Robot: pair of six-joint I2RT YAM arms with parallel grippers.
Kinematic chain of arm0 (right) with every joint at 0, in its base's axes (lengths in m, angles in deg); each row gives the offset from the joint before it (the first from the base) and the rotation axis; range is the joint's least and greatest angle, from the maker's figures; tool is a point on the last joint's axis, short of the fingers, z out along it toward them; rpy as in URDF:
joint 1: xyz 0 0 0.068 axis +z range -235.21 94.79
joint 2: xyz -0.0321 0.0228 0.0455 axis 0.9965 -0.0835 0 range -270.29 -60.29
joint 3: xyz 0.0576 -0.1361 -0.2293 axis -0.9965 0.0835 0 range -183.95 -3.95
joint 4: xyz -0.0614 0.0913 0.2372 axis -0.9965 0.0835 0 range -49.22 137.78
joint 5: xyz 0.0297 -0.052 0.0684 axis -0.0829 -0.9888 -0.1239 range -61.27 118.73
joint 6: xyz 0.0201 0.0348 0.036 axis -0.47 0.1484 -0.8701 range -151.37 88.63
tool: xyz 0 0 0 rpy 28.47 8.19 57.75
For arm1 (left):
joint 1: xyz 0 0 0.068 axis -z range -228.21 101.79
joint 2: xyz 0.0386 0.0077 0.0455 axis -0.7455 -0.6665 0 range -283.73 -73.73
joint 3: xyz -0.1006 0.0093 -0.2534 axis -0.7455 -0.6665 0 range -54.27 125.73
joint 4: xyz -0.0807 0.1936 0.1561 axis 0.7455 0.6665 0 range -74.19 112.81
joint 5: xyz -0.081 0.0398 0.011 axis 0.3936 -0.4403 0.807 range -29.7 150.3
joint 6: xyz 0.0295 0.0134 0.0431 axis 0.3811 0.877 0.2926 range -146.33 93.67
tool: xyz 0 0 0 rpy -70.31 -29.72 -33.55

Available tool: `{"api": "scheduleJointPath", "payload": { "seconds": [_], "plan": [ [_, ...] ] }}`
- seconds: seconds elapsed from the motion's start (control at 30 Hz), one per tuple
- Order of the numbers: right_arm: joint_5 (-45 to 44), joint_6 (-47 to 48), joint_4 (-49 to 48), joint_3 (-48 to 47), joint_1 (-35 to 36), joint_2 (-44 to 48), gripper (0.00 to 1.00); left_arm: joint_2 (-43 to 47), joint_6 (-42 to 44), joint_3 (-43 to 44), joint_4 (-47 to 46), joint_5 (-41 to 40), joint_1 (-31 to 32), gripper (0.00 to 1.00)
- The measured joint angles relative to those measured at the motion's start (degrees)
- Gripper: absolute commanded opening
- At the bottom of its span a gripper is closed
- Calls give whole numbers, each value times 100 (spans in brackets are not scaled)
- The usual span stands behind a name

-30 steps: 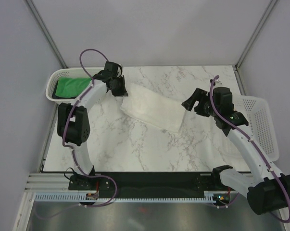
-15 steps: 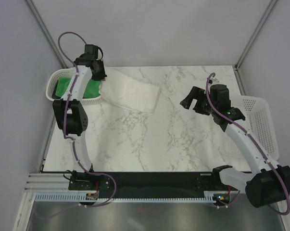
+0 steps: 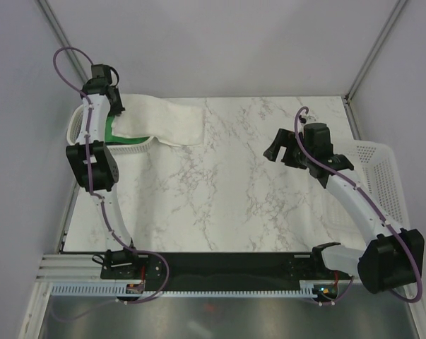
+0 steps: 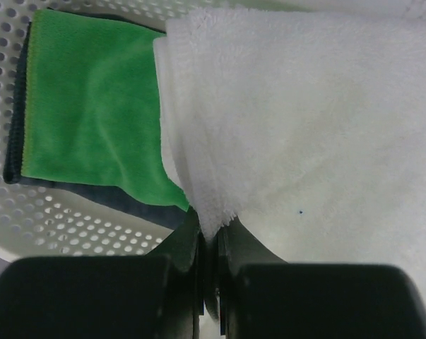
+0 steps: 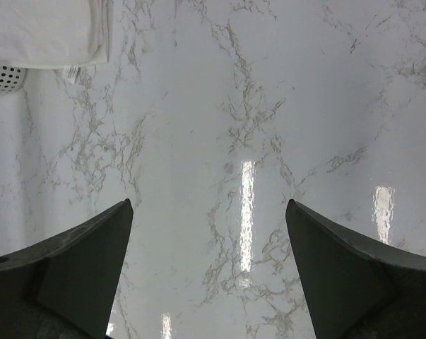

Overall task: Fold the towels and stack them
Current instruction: Neatly place the folded towel into the bin

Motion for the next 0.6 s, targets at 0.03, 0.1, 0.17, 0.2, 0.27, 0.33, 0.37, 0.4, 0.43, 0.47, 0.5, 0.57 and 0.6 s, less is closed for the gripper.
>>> {"api": "scheduleJointPath", "payload": {
  "seconds": [0.03,0.1,0.17,0.2,0.27,0.33,0.37,0.4,0.43,0.47,0.5,0.57,0.6],
  "plan": [
    [-4,9,-13,0,0,-17,98,-66,101,44,-9,-96,-48,2],
    [0,24,-57,2,0,-44,98,-157,289,109,-52,-223,-118,2],
    [7,42,-114,2,0,-74,98,-225,446,155,-98,-310,-188,2],
    [9,50,-129,2,0,-96,98,-249,529,175,-142,-343,-234,2],
    [17,63,-157,9,0,-149,98,-267,645,175,-186,-409,-317,2],
    [44,81,-197,17,0,-210,98,-269,739,177,-225,-442,-420,2],
    [61,87,-208,26,0,-249,98,-271,785,188,-251,-450,-474,2],
    [85,92,-214,31,0,-289,98,-278,824,216,-273,-461,-531,2],
    [105,92,-221,35,0,-332,98,-291,861,254,-295,-483,-584,2],
    [131,92,-227,37,0,-374,98,-310,911,297,-319,-516,-629,2],
    [149,92,-243,37,0,-424,98,-326,962,343,-345,-568,-667,2],
    [186,92,-245,39,0,-505,98,-348,1047,400,-407,-629,-717,2],
    [205,92,-247,42,0,-538,98,-352,1093,417,-435,-673,-732,2]
  ]
}}
